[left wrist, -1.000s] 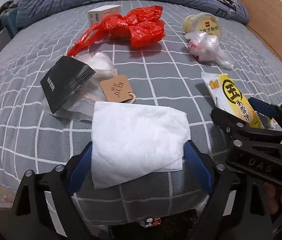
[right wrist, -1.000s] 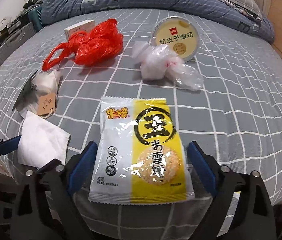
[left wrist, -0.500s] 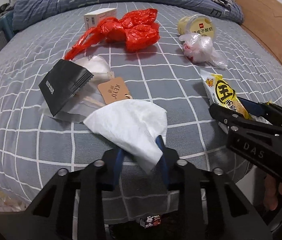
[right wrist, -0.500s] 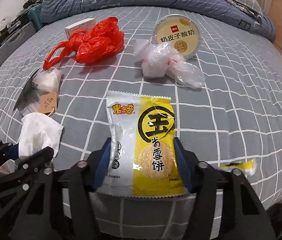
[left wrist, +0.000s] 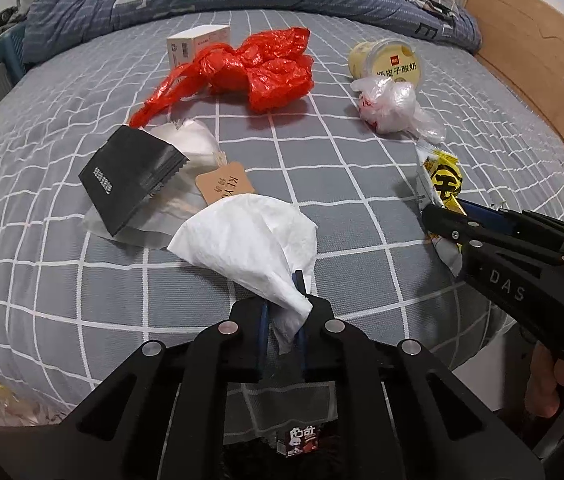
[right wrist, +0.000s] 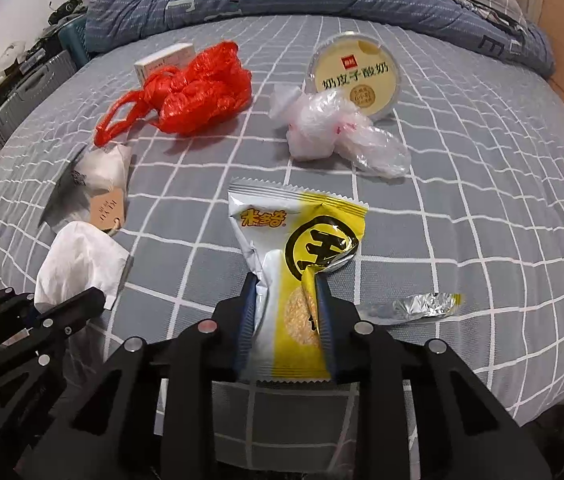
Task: Collect trash
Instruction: 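Carry the tissue and cracker packet off the bed over the black bin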
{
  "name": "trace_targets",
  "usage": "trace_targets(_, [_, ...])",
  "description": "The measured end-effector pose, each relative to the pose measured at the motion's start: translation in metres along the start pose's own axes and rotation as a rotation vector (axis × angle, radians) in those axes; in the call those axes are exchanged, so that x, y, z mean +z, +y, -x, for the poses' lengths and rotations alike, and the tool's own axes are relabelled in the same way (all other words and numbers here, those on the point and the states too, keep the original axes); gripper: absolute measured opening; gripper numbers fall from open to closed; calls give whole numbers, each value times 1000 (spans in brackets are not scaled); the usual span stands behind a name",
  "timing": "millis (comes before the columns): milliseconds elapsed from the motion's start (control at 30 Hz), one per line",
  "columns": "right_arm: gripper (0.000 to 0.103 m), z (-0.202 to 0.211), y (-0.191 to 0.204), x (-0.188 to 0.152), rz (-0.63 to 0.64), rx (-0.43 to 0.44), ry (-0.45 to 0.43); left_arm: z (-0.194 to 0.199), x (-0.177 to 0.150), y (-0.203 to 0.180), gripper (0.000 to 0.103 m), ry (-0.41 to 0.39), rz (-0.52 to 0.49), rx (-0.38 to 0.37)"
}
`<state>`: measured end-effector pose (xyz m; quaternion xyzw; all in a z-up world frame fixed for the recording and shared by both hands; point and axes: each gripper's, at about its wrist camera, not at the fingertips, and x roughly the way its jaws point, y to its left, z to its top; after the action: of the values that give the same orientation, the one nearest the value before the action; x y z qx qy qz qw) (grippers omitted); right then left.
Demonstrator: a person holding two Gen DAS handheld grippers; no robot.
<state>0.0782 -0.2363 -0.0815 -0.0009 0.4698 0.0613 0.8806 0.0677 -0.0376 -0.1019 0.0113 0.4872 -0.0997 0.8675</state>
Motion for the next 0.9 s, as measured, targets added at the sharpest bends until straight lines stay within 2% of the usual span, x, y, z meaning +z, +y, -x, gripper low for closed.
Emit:
trace_targets(200, [27,17,3,2,8,0,-43,11,0,2,9,-18,8,-14])
trace_targets(900, [27,56,25,-17,30,-7,-73,50,-19,14,8,-72,30,-9])
